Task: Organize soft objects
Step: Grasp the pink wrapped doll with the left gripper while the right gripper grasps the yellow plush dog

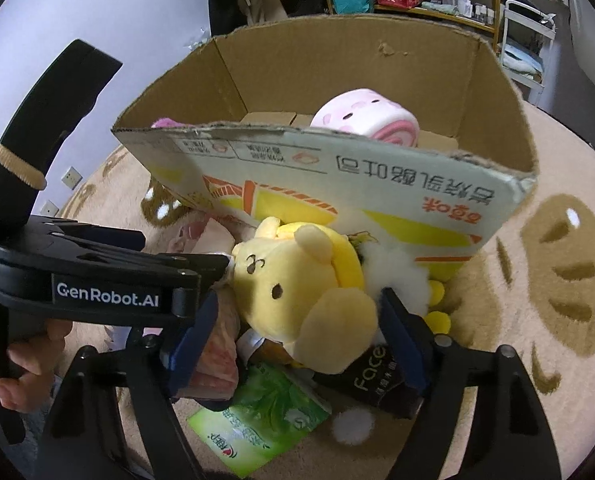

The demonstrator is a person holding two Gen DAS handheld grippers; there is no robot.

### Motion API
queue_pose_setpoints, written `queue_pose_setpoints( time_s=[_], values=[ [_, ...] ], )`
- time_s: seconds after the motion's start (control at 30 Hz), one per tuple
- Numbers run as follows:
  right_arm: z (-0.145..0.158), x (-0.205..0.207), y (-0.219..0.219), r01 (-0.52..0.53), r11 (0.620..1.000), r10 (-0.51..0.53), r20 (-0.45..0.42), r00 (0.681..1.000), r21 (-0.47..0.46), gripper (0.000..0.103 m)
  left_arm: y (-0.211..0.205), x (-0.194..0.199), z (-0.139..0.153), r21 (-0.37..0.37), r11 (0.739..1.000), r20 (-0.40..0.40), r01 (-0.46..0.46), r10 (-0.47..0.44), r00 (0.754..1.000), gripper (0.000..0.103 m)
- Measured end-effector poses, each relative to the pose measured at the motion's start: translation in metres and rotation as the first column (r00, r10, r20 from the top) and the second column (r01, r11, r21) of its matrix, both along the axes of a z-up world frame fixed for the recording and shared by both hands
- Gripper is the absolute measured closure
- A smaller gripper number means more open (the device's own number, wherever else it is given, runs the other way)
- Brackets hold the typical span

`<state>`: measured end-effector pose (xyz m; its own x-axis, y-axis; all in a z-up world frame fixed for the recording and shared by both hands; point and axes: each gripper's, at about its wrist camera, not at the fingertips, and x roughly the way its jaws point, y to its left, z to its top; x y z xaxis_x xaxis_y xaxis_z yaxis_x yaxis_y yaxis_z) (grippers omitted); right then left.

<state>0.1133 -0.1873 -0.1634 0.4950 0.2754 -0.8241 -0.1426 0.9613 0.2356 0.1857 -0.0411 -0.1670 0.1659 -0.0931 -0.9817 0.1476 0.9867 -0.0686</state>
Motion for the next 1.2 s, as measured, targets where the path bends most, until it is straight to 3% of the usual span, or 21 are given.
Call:
queue_pose_setpoints(
  time_s=[0.33, 0.47, 0.53, 0.7, 0.8, 1.0, 1.2],
  values=[
    [-0.006, 0.004, 0.008, -0.006, 1.0, 0.006, -0.008, 1.0, -0.024, 0.019, -0.002, 0.011, -0.009, -0.022, 1.0, -0.008, 0.011, -0.011, 1.0, 0.012],
    [-0.005, 0.004, 0.01, -0.008, 1.0, 0.008, -0.009, 1.0, -0.03, 0.019, -0.002, 0.011, -0.011, -0.048, 0.999, -0.006, 0.016, -0.017, 1.0, 0.02],
    [-0.005, 0.004, 0.009, -0.008, 1.0, 0.008, -0.011, 1.0, -0.029, 0.022, -0.001, 0.013, -0.011, -0.06, 0.998, -0.006, 0.015, -0.016, 1.0, 0.024],
    [0.0, 0.002, 0.001, 0.01, 1.0, -0.01, -0.01, 1.0, -0.025, 0.042, -0.004, 0.011, -0.011, -0.106, 0.994, 0.0, 0.034, -0.034, 0.999, 0.046],
    [-0.001, 0.003, -0.002, 0.007, 1.0, -0.007, -0.022, 1.0, 0.011, 0.052, -0.012, 0.007, -0.009, -0.097, 0.994, 0.019, 0.051, -0.049, 0.999, 0.053],
    [0.003, 0.0, 0.001, -0.006, 1.0, 0.006, -0.019, 1.0, 0.005, 0.055, -0.014, -0.002, 0.002, -0.115, 0.992, 0.021, 0.049, -0.047, 0.999, 0.063],
    [0.008, -0.005, -0.009, 0.03, 0.999, -0.029, -0.019, 0.999, 0.029, 0.055, -0.012, -0.009, 0.013, -0.091, 0.995, 0.043, 0.037, -0.034, 0.999, 0.063]
  ],
)
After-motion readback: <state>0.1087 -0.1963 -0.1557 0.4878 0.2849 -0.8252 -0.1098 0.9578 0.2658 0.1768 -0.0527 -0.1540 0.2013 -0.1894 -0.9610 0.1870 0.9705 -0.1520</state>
